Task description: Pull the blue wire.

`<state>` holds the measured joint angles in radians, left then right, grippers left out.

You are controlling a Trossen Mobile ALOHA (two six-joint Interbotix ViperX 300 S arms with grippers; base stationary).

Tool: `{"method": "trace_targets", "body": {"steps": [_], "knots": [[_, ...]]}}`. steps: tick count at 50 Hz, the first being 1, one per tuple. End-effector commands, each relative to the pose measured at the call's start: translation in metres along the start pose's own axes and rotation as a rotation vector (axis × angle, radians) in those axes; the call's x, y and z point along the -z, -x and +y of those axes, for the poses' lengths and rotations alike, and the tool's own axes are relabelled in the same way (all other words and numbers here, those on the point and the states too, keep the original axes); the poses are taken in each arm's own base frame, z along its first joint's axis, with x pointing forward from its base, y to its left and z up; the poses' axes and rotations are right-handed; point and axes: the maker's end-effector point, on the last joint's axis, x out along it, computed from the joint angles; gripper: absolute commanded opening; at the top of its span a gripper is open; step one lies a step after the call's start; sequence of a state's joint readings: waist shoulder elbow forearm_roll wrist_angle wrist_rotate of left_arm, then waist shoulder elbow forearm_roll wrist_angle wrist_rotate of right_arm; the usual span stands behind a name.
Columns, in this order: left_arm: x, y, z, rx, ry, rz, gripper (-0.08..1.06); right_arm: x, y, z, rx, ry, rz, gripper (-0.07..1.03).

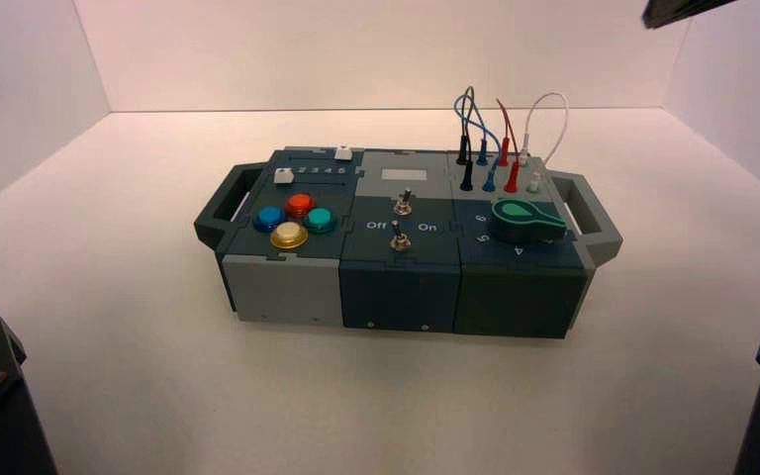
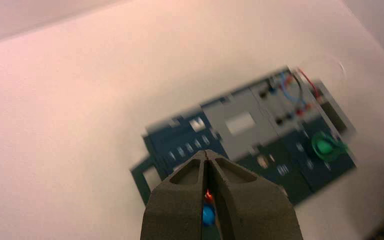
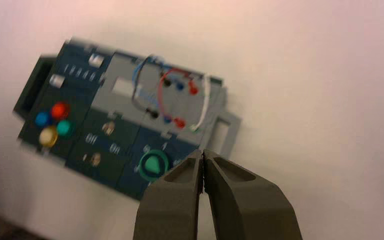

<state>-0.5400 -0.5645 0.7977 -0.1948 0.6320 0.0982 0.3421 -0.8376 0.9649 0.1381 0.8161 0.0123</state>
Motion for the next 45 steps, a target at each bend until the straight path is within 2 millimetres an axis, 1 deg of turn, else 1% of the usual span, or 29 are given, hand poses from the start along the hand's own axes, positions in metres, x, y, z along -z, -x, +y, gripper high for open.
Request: {"method": "trace_targets", "body": {"steps": [1,3,10,14,17,23,31,39,45], "knots": [[-0.007,0.003,-0.015,0.045,0.0,0.028,-0.03,-0.008,0.001,0.004,-0.011,0.004,0.0,0.12],[-0.006,0.001,-0.02,0.067,0.015,0.045,-0.03,-0.006,-0.003,0.004,-0.008,0.004,0.019,0.15],[-0.002,-0.005,-0.037,0.132,0.043,0.072,-0.03,0.001,-0.013,0.002,-0.003,0.008,0.069,0.19],[0.001,-0.01,-0.047,0.165,0.053,0.095,-0.03,0.004,-0.019,0.004,-0.005,0.013,0.089,0.27],[0.003,-0.014,-0.05,0.177,0.063,0.111,-0.03,0.006,-0.023,0.005,-0.007,0.017,0.101,0.31],[0.007,-0.021,-0.057,0.2,0.079,0.139,-0.03,0.009,-0.029,0.007,-0.011,0.024,0.122,0.31],[0.004,-0.023,-0.065,0.229,0.108,0.146,-0.03,0.013,-0.039,0.008,0.014,0.049,0.162,0.31],[0.0,-0.022,-0.066,0.233,0.11,0.136,-0.03,0.017,-0.054,0.005,0.067,0.04,0.197,0.31],[0.0,-0.023,-0.066,0.235,0.116,0.14,-0.03,0.013,-0.064,0.011,0.056,0.014,0.172,0.31]]}}
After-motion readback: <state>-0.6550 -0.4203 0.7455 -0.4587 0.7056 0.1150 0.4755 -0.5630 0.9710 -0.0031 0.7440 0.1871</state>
